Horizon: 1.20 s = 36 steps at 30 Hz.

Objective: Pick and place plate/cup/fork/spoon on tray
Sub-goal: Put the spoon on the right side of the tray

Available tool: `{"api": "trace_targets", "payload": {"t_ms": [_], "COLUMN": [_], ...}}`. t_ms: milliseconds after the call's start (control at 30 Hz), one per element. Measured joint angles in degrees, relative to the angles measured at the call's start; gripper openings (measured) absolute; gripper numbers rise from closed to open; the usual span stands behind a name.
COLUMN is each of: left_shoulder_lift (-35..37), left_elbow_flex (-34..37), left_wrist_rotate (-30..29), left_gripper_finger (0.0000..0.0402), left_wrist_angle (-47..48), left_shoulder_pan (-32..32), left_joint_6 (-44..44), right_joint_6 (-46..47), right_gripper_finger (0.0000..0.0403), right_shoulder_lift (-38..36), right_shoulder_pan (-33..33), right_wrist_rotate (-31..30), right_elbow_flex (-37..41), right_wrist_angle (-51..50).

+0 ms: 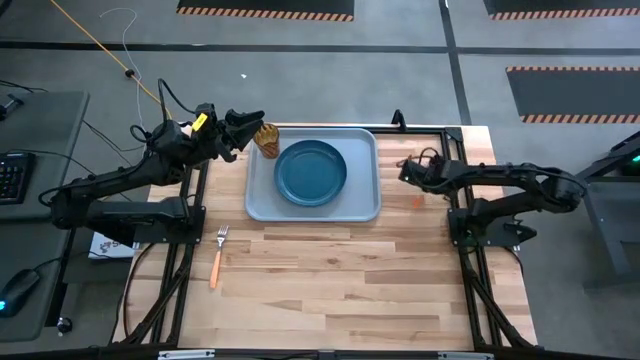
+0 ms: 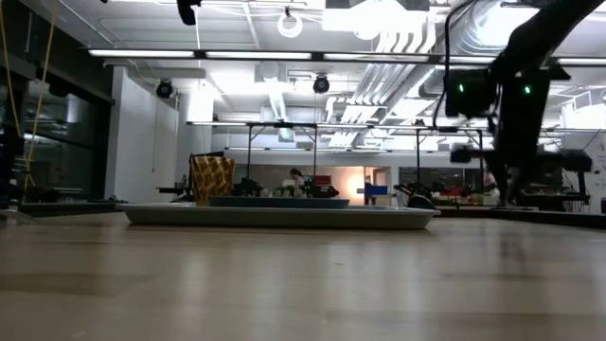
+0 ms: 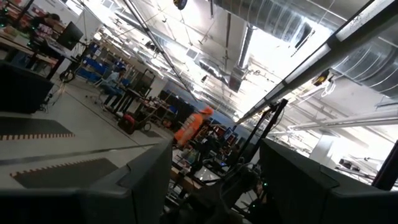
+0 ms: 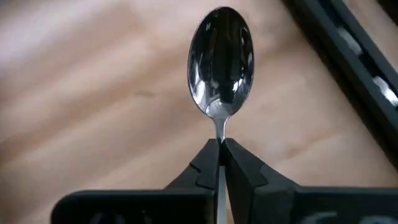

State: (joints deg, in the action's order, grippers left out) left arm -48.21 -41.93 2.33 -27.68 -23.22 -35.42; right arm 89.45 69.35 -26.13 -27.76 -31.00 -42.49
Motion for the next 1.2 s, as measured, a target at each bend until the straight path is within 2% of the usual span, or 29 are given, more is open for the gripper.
{"api": "trace_targets", "payload": {"t_ms": [167,333,500,667,967,1200], "left_shoulder_lift": [0.0,0.0,0.0,0.0,0.0,0.0], "left_elbow_flex": [0.0,0.0,0.0,0.0,0.0,0.0], "left_wrist_rotate": [0.0,0.0,0.0,0.0,0.0,0.0], "left_gripper_finger": [0.0234,0.0234,0.0234,0.0234,0.0234,0.0234], "left_wrist_angle": [0.0,0.1,0.0,0.0,0.0,0.0], "left_shoulder_pan": [0.0,0.0,0.0,0.0,0.0,0.0], "left_joint_6": [0.0,0.0,-0.6,-1.5,-2.1,-2.1], "right_joint_6": [-9.9,-19.7,-23.8,-25.8,-24.5,-23.4], "right_gripper_finger": [0.0003,0.0002,0.0001,0.0001,0.0001,0.0001], "right_shoulder_lift": [-2.3,-0.3,7.4,18.4,34.1,38.8], "right_shoulder_pan": [0.0,1.0,3.6,4.8,4.7,4.8], "right_wrist_rotate": [-1.9,1.8,3.4,6.0,10.7,11.7], "right_elbow_flex": [-7.8,-17.1,-27.2,-34.4,-36.4,-36.4], "right_wrist_angle": [-1.9,2.3,3.0,3.2,3.6,4.3]}}
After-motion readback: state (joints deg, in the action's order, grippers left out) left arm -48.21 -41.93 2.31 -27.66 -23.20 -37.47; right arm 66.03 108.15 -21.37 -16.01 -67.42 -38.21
